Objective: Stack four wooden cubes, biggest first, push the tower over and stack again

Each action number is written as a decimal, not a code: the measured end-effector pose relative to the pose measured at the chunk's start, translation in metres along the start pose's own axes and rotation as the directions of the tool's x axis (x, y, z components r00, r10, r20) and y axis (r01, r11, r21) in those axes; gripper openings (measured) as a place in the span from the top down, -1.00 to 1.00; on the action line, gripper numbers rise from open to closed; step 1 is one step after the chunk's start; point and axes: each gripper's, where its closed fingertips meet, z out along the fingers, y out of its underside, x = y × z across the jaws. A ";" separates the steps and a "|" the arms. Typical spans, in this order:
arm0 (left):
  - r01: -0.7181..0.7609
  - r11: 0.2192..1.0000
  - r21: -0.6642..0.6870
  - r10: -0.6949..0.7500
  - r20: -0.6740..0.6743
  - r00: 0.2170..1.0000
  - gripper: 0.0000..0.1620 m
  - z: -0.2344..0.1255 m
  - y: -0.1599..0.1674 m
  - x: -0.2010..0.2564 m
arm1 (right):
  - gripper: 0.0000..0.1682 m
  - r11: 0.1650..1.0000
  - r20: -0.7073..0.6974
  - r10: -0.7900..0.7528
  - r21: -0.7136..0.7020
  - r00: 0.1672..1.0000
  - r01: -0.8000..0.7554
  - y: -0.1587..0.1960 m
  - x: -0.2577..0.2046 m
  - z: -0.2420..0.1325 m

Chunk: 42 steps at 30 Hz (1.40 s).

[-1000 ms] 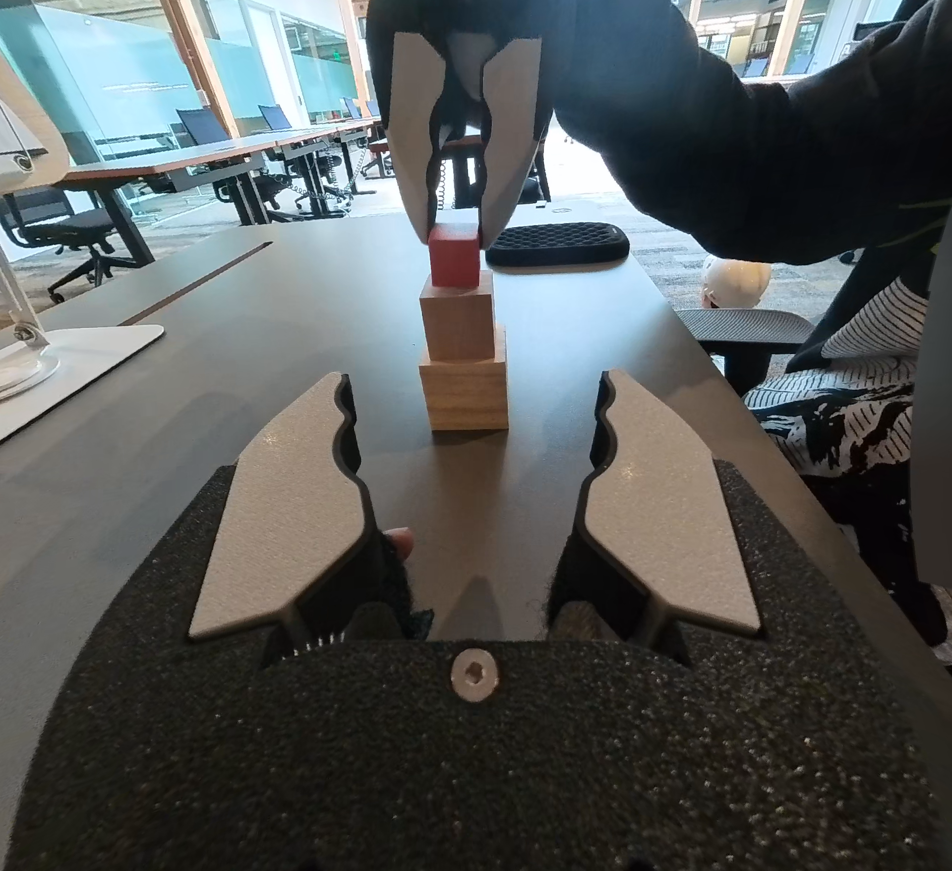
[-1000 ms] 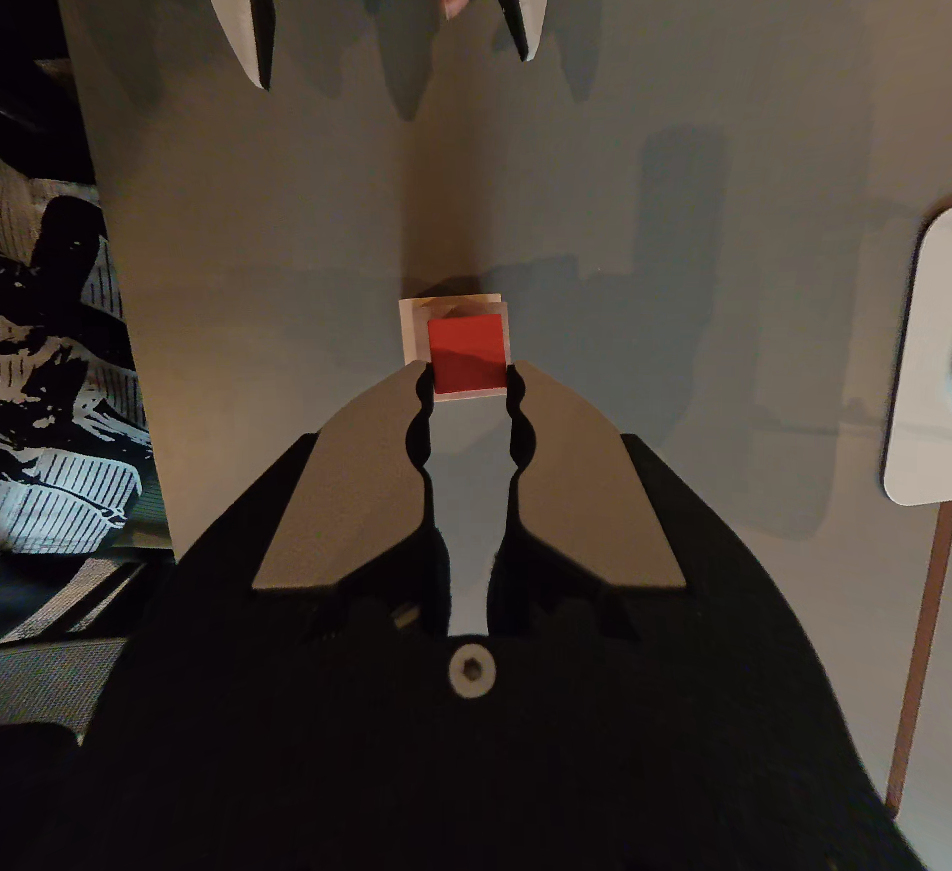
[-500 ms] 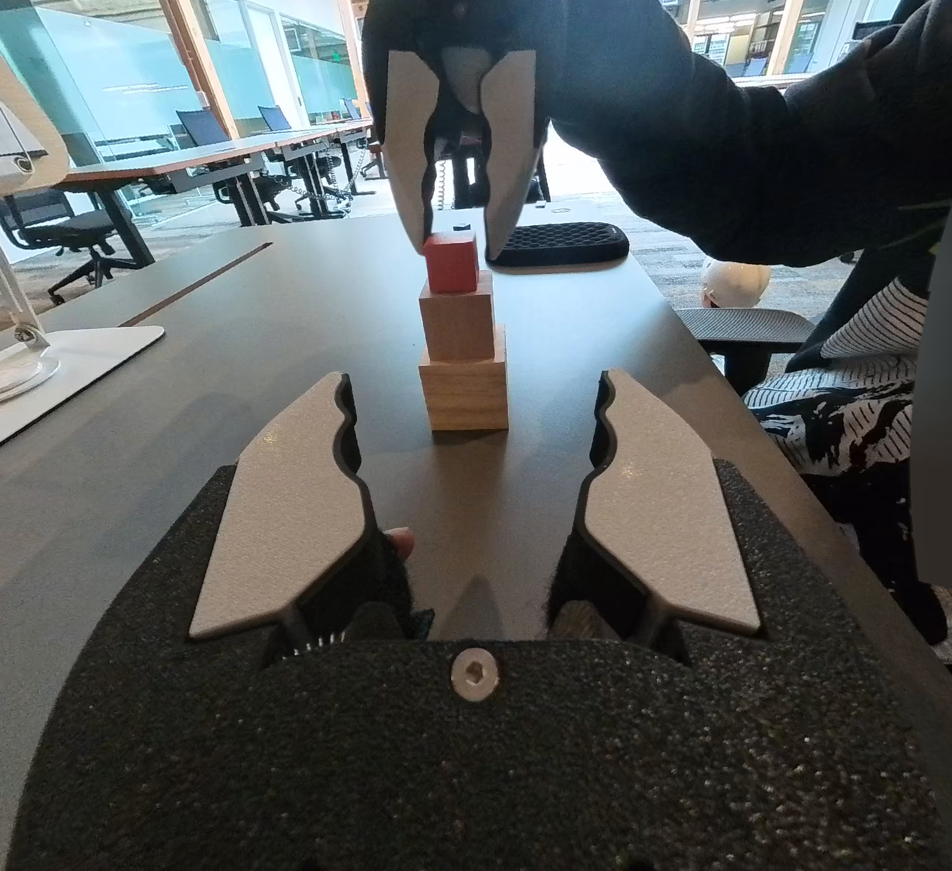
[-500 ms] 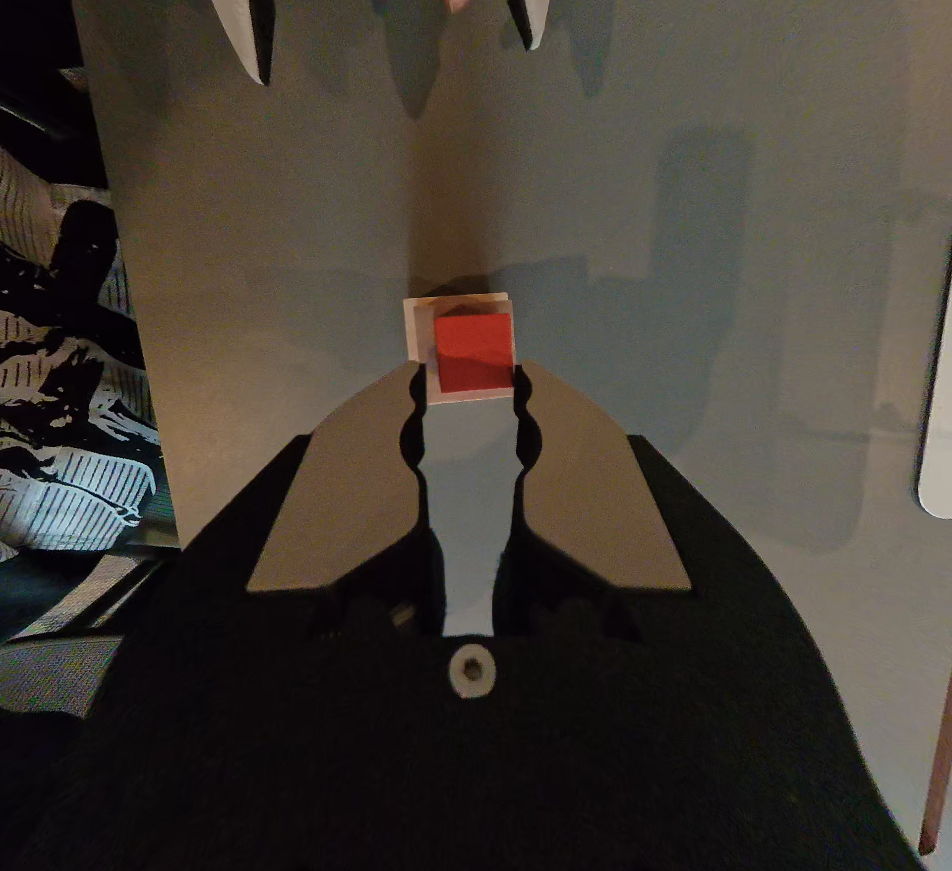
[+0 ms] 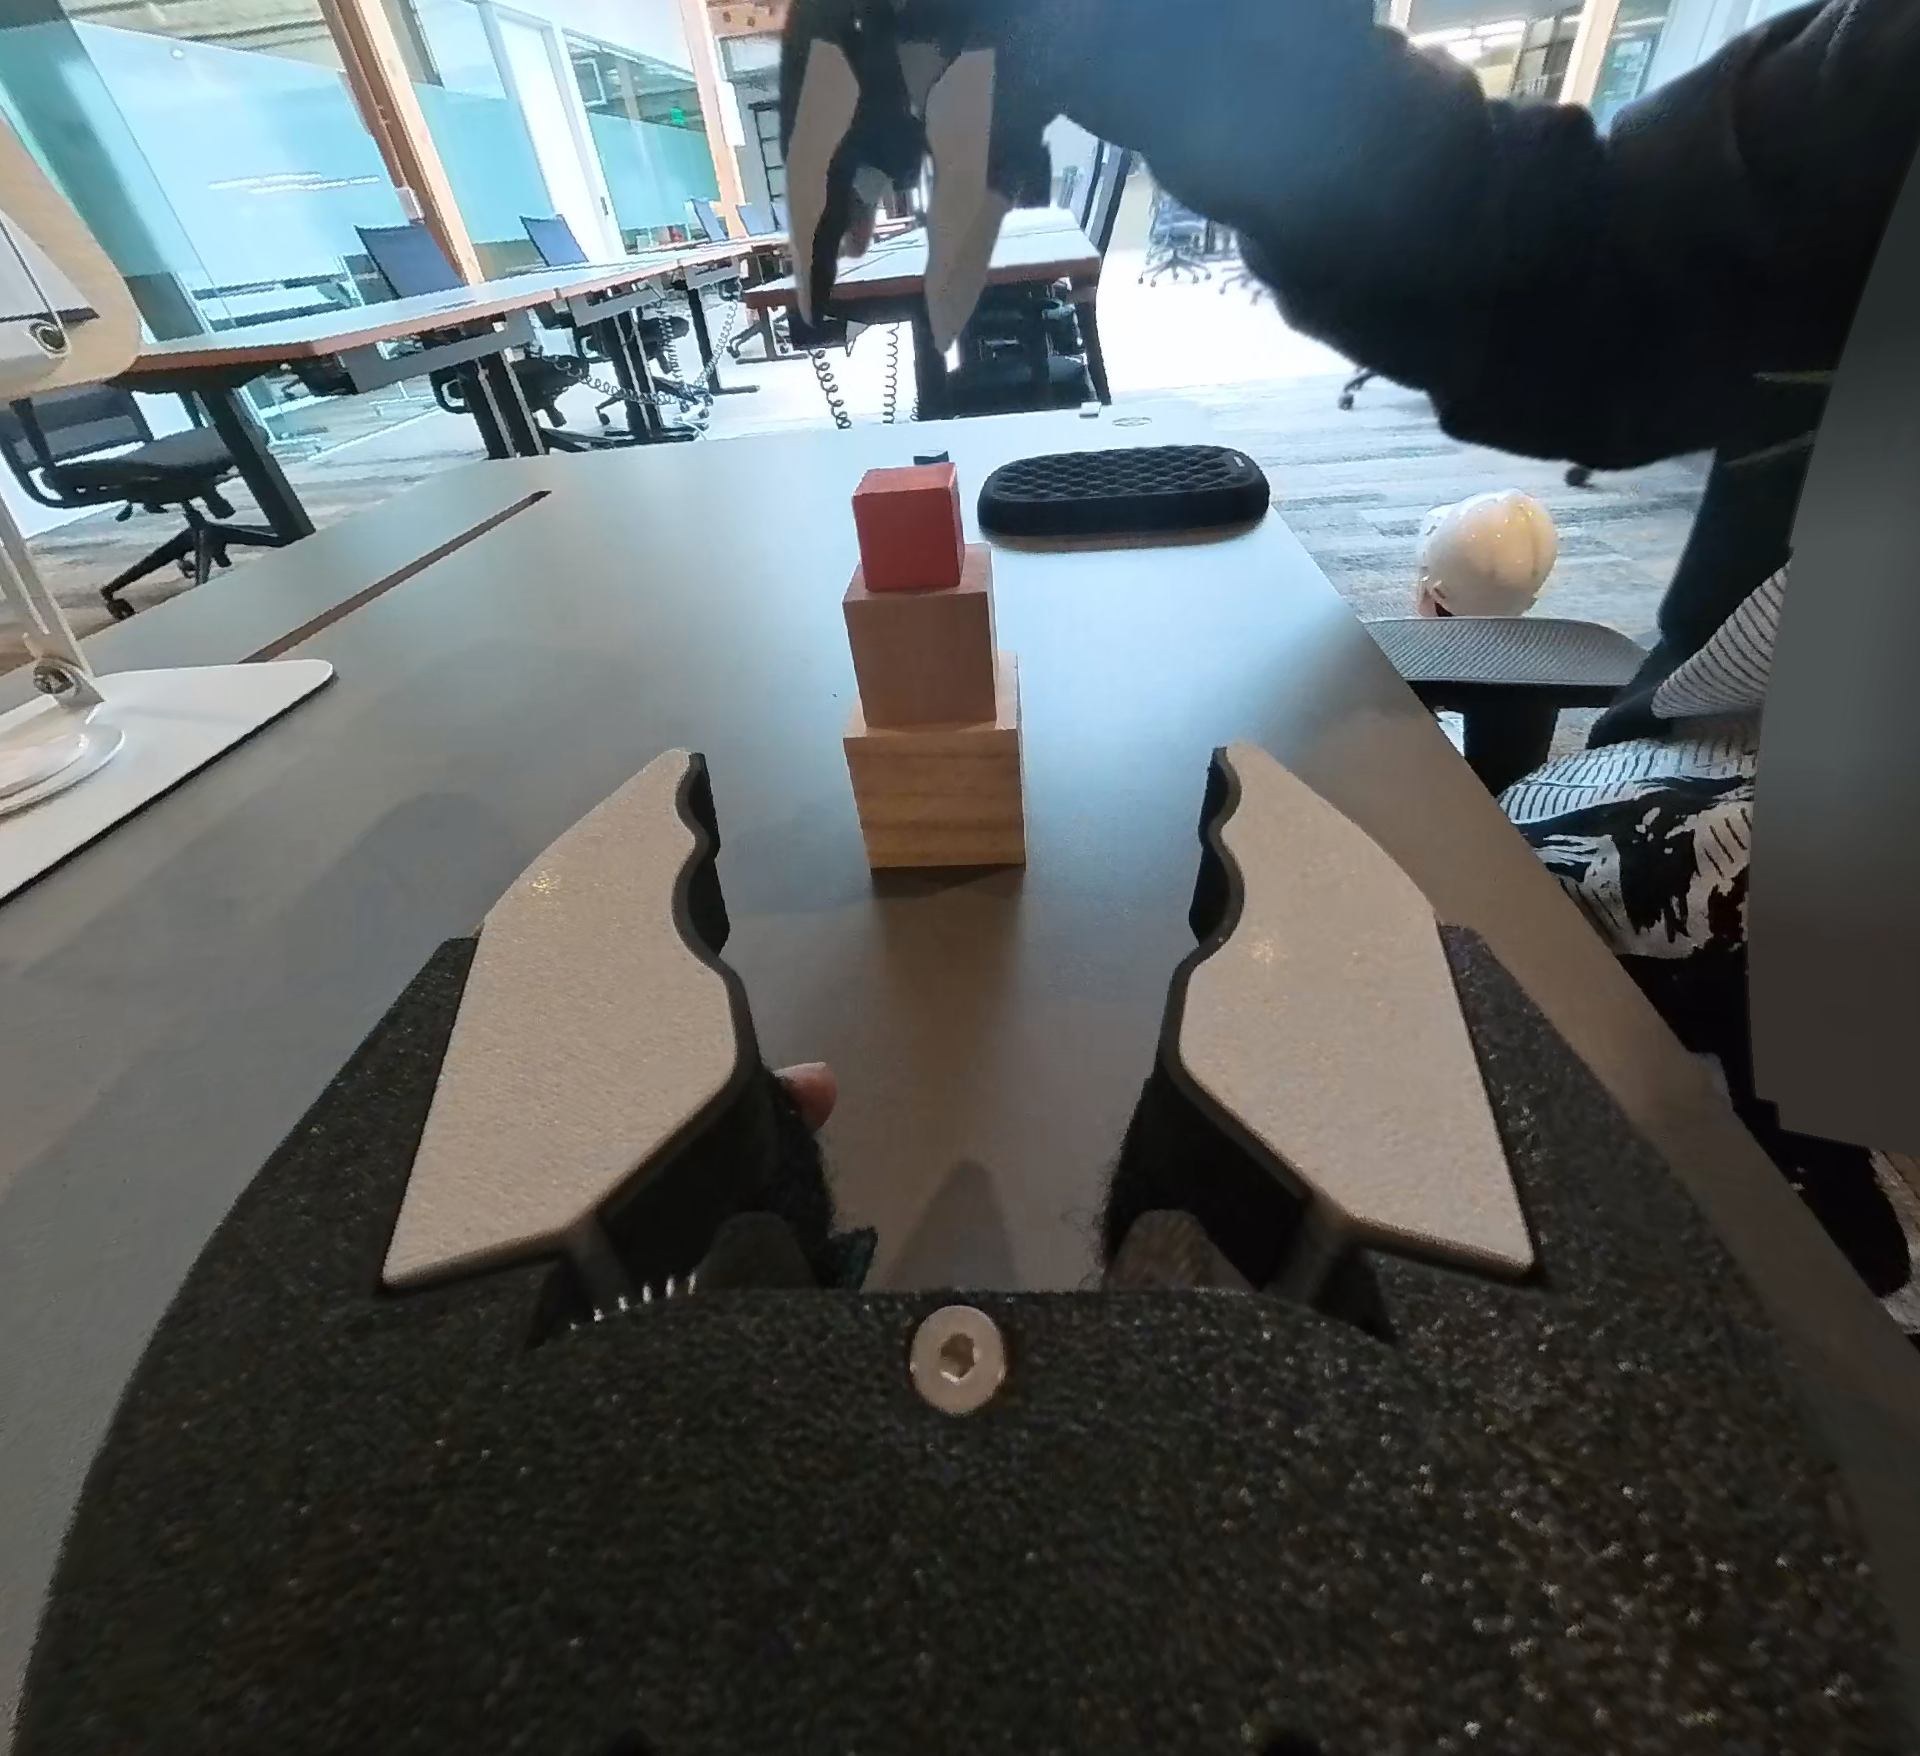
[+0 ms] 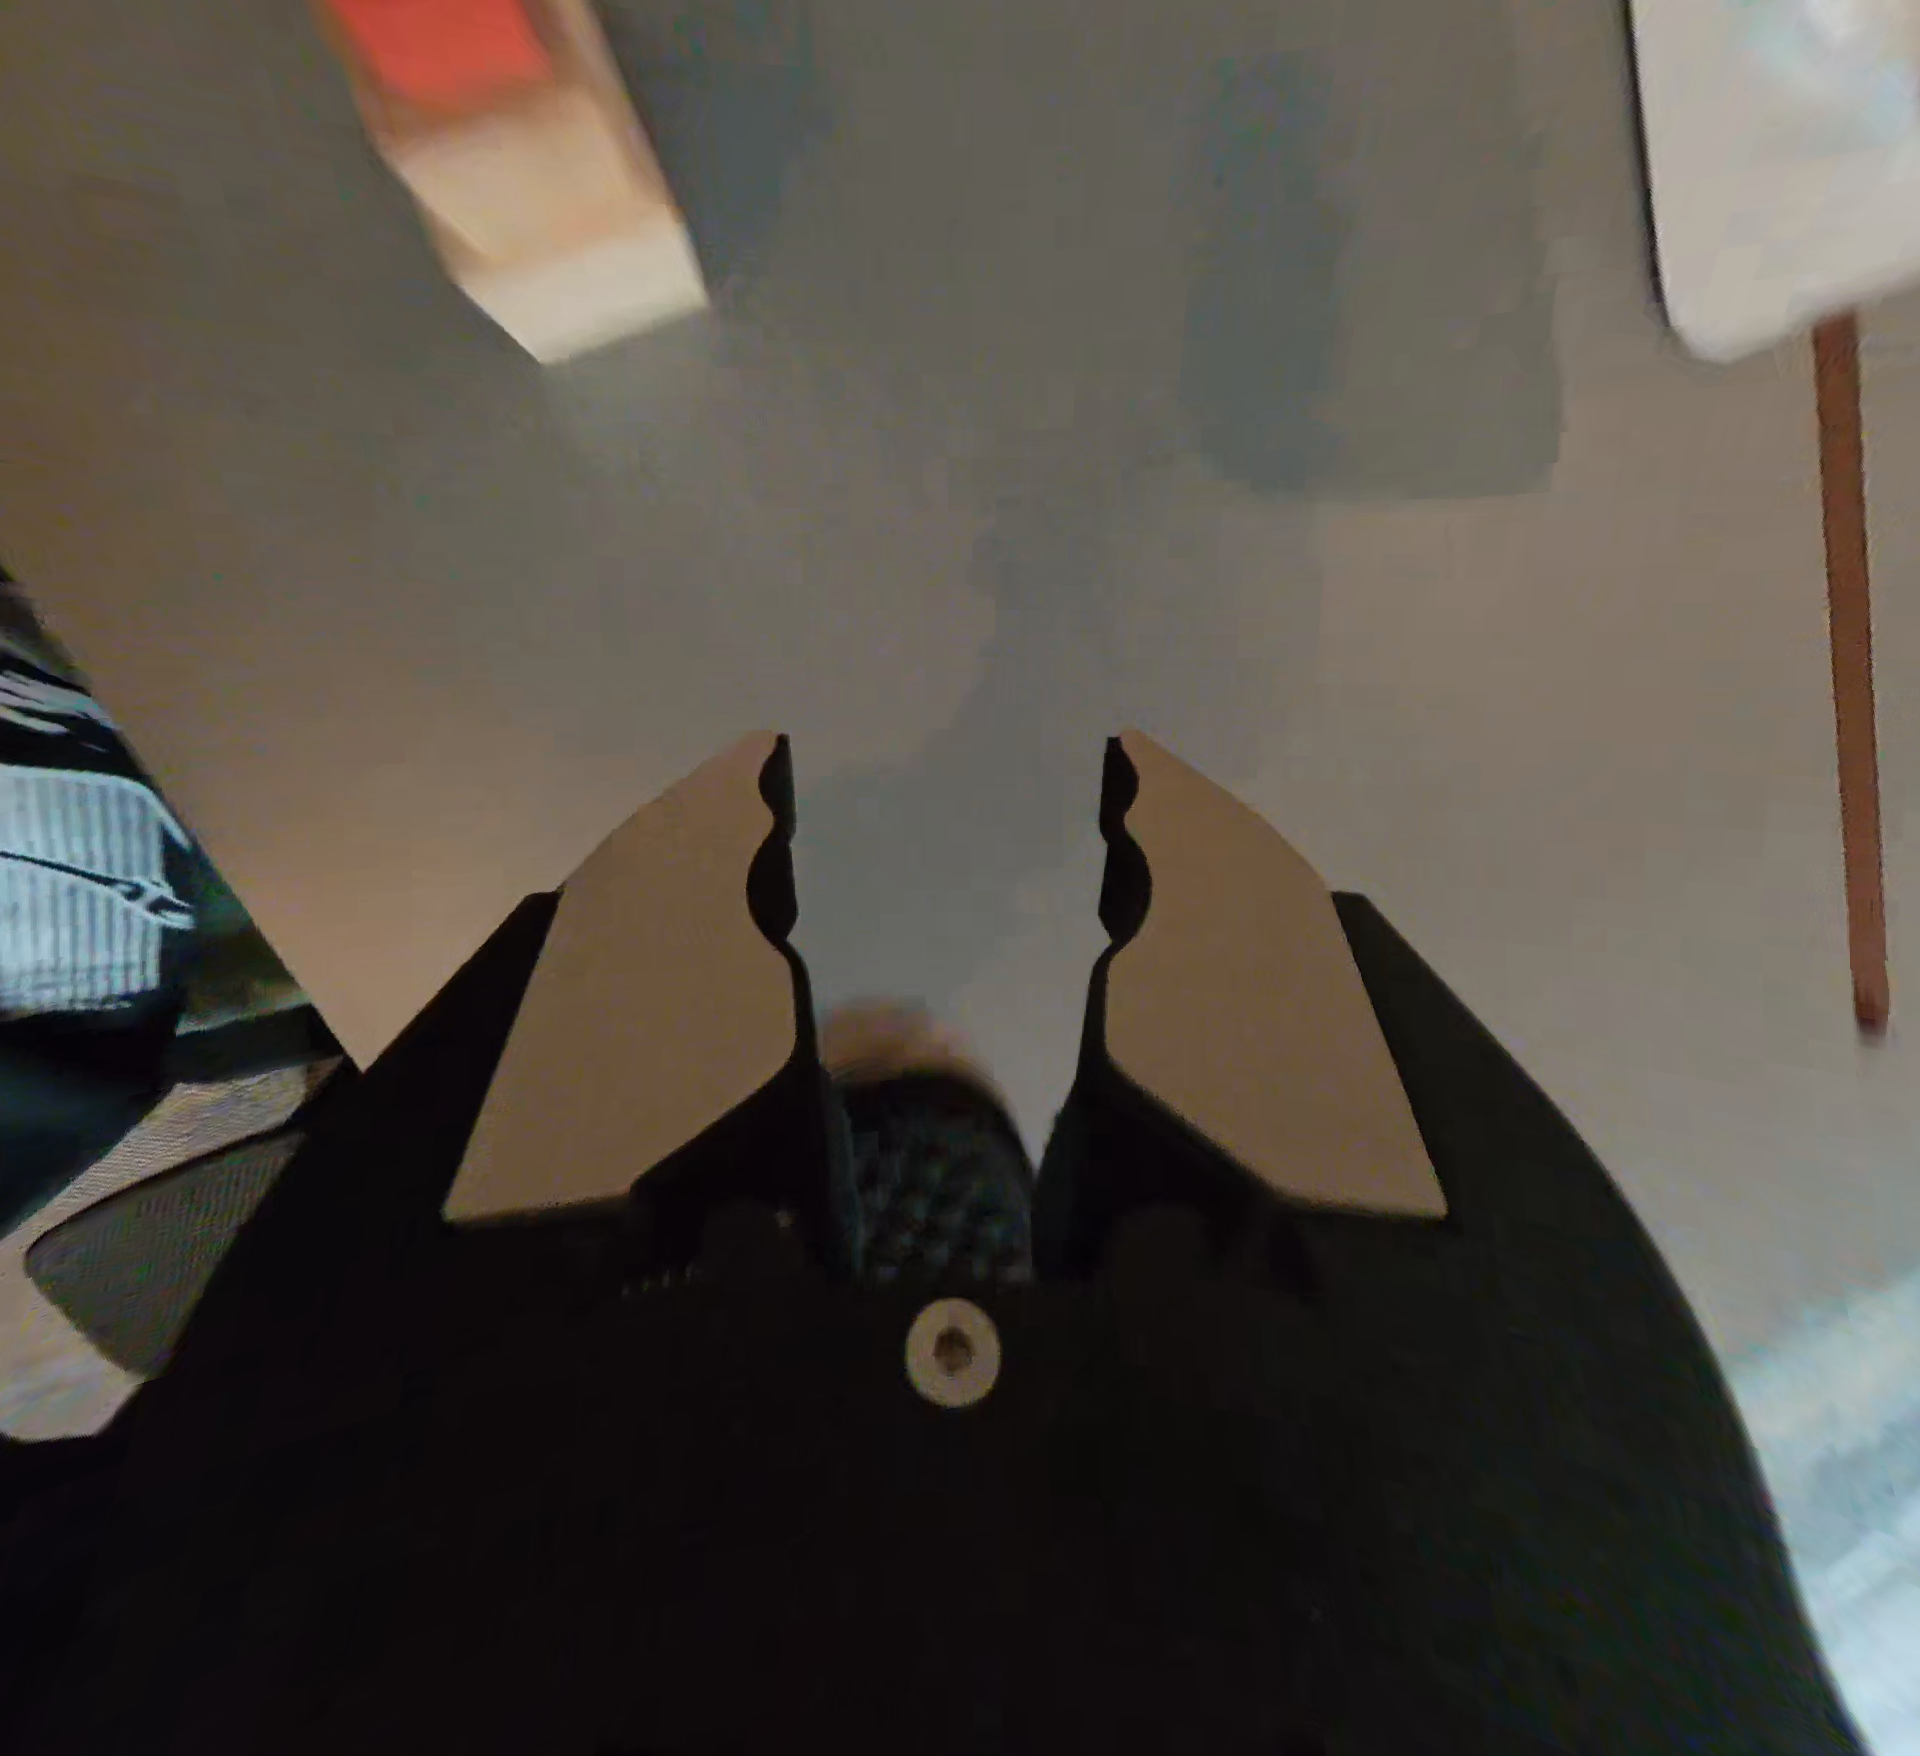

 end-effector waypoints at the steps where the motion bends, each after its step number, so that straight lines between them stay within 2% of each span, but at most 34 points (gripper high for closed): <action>1: -0.002 1.000 0.000 0.002 0.000 1.000 -0.09 0.000 0.000 0.000 | 0.30 0.997 -0.032 0.055 -0.045 0.998 -0.056 0.024 0.014 -0.004; 4: -0.003 1.000 0.002 0.003 0.004 1.000 -0.09 0.000 0.000 0.000 | 0.25 0.960 -0.115 0.227 -0.140 0.967 -0.242 0.092 0.047 -0.017; 8: -0.001 1.000 0.004 0.001 0.008 1.000 -0.09 0.000 -0.001 -0.001 | 0.26 0.867 -0.195 0.408 -0.222 0.892 -0.446 0.177 0.078 -0.023; 11: 0.004 1.000 0.009 -0.004 0.011 1.000 -0.09 -0.001 -0.001 -0.002 | 0.29 0.749 -0.246 0.560 -0.258 0.791 -0.610 0.230 0.091 -0.017; 14: 0.009 1.000 0.010 -0.009 0.011 1.000 -0.09 -0.001 -0.001 -0.002 | 0.30 0.616 -0.251 0.706 -0.244 0.662 -0.749 0.261 0.094 -0.002; 18: 0.012 1.000 0.015 -0.013 0.017 1.000 -0.09 -0.001 -0.002 -0.003 | 0.35 0.502 -0.247 0.810 -0.177 0.532 -0.847 0.275 0.101 0.016; 21: 0.010 1.000 0.014 -0.010 0.017 1.000 -0.09 -0.002 -0.002 -0.003 | 0.32 0.440 -0.263 0.841 -0.175 0.473 -0.881 0.284 0.101 0.024; 24: 0.002 1.000 0.010 -0.002 0.014 1.000 -0.09 -0.001 -0.001 -0.002 | 0.38 0.406 -0.270 0.859 -0.162 0.436 -0.900 0.286 0.101 0.029; 30: -0.001 1.000 0.007 0.001 0.013 1.000 -0.09 -0.001 -0.001 -0.001 | 0.45 0.376 -0.297 0.860 -0.178 0.414 -0.909 0.289 0.096 0.034; 35: -0.002 1.000 0.009 0.002 0.014 1.000 -0.09 -0.001 -0.001 -0.001 | 0.62 0.351 -0.321 0.860 -0.190 0.396 -0.917 0.296 0.095 0.039; 36: -0.002 1.000 0.009 0.002 0.014 1.000 -0.09 -0.001 -0.001 -0.001 | 0.73 0.355 -0.323 0.858 -0.192 0.400 -0.915 0.297 0.096 0.041; 37: -0.003 1.000 0.009 0.002 0.014 1.000 -0.09 -0.001 -0.001 -0.001 | 0.75 0.359 -0.329 0.855 -0.181 0.401 -0.915 0.297 0.097 0.041; 39: -0.005 1.000 0.007 0.005 0.013 1.000 -0.09 -0.001 -0.001 -0.001 | 0.75 0.378 -0.322 0.853 -0.164 0.412 -0.911 0.293 0.099 0.038; 42: -0.002 1.000 0.006 0.002 0.012 1.000 -0.09 -0.001 -0.001 -0.001 | 0.75 0.450 -0.296 0.831 -0.138 0.471 -0.882 0.272 0.101 0.026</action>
